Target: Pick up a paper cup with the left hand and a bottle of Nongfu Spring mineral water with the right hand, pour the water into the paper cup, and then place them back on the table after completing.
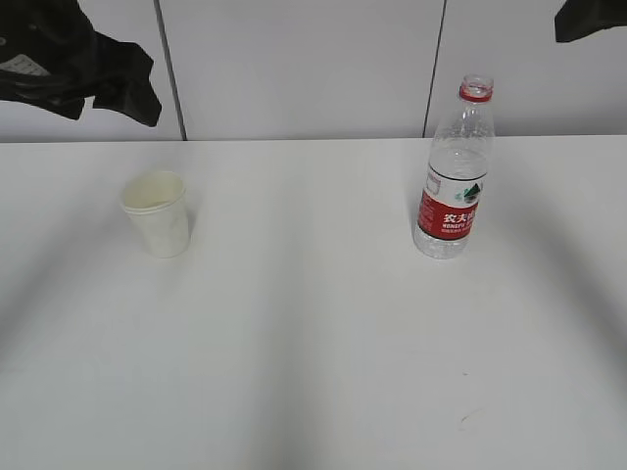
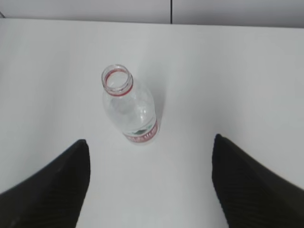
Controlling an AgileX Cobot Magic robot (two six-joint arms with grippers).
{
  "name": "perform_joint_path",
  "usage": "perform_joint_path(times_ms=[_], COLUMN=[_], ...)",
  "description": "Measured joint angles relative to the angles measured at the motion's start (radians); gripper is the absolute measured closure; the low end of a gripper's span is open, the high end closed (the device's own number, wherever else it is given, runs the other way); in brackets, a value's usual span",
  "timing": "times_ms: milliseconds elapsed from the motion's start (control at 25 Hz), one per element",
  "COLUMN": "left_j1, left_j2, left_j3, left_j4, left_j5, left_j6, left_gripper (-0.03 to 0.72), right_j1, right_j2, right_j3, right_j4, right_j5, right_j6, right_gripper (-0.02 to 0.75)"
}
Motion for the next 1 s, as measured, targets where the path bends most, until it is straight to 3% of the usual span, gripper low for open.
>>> perform_joint_path(times_ms=[320,480,1000], left_j1=[0.0,0.0,0.0], left_j2=[0.0,0.0,-0.009], left_j3=[-0.073,-0.073,-0.076], left_j4=[0.072,0.112,0.08], left_j5=[0.297,0.4,0.41], left_j6=[-0.078,-0.102,-0.109], left_gripper=[0.134,0.134,0.134], right_j1=[0.0,0.0,0.0], right_j2=[0.088,0.139,0.139], right_j3=[-0.152,-0.161,-0.157], right_j4=[0.022,0.029,0.003], right_j5=[0.33,0.34,0.342], right_j6=[0.002,0.002,-0.002], right_gripper=[0.148,0.149,0.15])
